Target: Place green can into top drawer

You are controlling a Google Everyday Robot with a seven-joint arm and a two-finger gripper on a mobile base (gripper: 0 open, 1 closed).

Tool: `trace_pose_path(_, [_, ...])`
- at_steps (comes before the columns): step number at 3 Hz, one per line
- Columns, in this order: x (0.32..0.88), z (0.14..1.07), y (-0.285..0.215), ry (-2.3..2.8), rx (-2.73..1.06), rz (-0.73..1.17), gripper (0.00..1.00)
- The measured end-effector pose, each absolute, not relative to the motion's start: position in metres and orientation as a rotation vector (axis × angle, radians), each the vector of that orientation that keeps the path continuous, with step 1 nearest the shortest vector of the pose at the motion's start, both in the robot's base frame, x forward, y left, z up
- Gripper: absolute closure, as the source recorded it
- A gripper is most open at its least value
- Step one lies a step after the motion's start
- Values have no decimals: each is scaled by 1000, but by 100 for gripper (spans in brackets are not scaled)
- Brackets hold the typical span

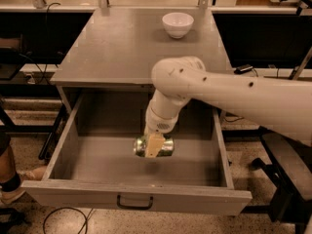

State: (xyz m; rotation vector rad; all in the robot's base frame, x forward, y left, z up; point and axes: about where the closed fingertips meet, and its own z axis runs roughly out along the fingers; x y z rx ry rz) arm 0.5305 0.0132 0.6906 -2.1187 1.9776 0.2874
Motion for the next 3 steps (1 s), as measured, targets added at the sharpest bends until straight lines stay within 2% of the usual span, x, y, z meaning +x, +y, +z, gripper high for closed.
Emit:
trace_pose_path(2, [551,671,17,1937,-1963,257,11])
trace_pose_path(3, [558,684,13,1908,-1930,218,0])
